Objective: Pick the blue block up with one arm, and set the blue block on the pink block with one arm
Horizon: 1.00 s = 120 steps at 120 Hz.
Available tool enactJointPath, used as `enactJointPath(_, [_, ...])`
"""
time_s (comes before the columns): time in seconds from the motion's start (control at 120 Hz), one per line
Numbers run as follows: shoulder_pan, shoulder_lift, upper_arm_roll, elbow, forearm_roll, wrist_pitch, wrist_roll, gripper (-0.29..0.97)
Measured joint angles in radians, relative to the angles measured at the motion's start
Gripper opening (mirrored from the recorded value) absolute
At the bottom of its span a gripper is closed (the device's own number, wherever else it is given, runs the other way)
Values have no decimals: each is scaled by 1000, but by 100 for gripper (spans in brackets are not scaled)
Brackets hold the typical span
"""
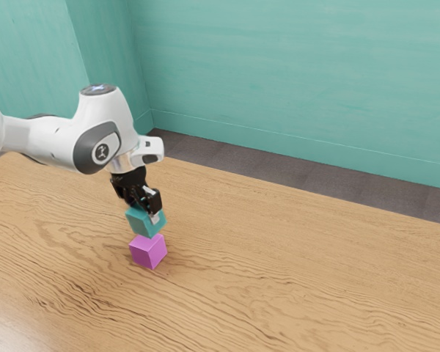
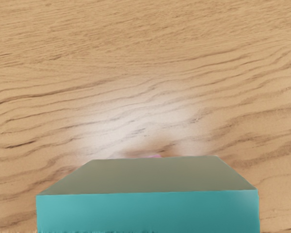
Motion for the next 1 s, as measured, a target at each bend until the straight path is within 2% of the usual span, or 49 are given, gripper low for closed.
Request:
enactJointPath(0.217, [49, 19, 2, -3, 1, 10, -16, 32])
enactJointPath(1.0, [37, -20, -7, -52, -1, 19, -48, 32])
